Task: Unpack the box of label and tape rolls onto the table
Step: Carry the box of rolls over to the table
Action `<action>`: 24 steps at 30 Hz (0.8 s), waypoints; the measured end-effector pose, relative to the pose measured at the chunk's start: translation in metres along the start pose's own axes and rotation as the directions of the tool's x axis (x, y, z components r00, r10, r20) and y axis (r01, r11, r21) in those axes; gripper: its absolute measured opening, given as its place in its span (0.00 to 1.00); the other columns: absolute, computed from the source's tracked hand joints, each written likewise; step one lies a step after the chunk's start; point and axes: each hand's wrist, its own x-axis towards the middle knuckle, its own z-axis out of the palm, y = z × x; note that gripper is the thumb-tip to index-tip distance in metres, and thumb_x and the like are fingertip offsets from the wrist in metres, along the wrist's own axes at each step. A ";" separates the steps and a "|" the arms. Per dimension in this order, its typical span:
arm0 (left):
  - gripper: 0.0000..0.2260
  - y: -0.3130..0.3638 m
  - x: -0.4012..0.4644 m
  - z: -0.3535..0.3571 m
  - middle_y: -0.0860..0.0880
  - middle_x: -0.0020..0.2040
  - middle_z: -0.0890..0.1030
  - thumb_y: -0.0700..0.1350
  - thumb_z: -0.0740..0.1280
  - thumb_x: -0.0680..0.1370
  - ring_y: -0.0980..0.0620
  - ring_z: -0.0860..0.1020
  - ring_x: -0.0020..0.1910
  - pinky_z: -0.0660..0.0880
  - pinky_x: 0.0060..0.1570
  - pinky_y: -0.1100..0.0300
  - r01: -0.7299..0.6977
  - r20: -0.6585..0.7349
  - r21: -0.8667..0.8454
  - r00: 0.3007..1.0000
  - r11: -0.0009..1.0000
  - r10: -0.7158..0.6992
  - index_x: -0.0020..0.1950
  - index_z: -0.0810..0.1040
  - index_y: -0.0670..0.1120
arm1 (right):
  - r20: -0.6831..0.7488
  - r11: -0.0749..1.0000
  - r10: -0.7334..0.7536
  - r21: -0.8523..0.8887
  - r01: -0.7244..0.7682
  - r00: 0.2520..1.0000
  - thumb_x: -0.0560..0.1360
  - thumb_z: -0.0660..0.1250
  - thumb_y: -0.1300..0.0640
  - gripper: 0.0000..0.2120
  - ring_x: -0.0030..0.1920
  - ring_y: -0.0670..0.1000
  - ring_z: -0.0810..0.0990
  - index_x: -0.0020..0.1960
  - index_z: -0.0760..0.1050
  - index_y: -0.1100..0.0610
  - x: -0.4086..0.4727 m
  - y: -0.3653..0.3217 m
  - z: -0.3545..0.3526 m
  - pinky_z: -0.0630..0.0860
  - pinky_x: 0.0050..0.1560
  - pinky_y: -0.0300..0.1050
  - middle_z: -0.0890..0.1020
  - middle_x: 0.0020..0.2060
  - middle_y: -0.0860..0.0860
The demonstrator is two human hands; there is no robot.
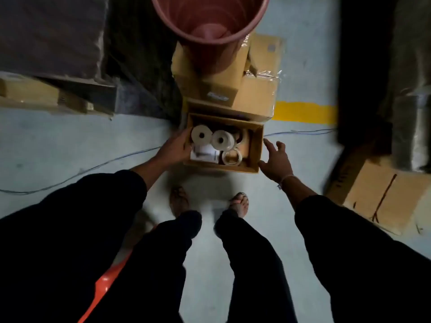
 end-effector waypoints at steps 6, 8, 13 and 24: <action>0.30 -0.095 0.097 0.063 0.48 0.72 0.75 0.65 0.68 0.76 0.41 0.72 0.72 0.70 0.72 0.43 -0.001 0.015 0.105 1.000 0.994 -0.001 0.77 0.65 0.60 | 0.075 0.992 0.122 0.004 -0.123 0.990 0.68 0.70 0.49 0.41 0.67 0.69 0.72 0.79 0.61 0.48 0.089 0.035 0.073 0.74 0.67 0.55 0.60 0.76 0.63; 0.27 -0.114 0.123 0.079 0.51 0.73 0.74 0.60 0.70 0.78 0.47 0.72 0.71 0.69 0.72 0.49 -0.015 0.020 0.062 1.000 0.998 0.014 0.76 0.66 0.62 | 0.104 0.994 0.109 -0.039 -0.105 0.989 0.61 0.63 0.44 0.47 0.70 0.67 0.68 0.80 0.58 0.49 0.118 0.046 0.096 0.73 0.68 0.54 0.66 0.73 0.63; 0.30 -0.146 0.163 0.106 0.48 0.77 0.69 0.51 0.67 0.79 0.45 0.67 0.76 0.65 0.75 0.49 -0.056 -0.019 -0.007 0.998 0.998 0.056 0.80 0.62 0.56 | 0.022 0.994 0.109 -0.005 -0.109 0.994 0.76 0.66 0.54 0.34 0.63 0.68 0.75 0.80 0.59 0.49 0.169 0.061 0.132 0.73 0.66 0.55 0.65 0.69 0.62; 0.31 -0.138 0.159 0.113 0.45 0.72 0.75 0.59 0.69 0.79 0.38 0.74 0.69 0.74 0.63 0.47 0.060 -0.149 0.074 0.988 0.995 -0.048 0.78 0.59 0.61 | -0.081 0.988 0.049 -0.144 -0.061 0.995 0.74 0.68 0.59 0.36 0.61 0.64 0.78 0.79 0.60 0.45 0.182 0.069 0.122 0.74 0.60 0.53 0.79 0.61 0.61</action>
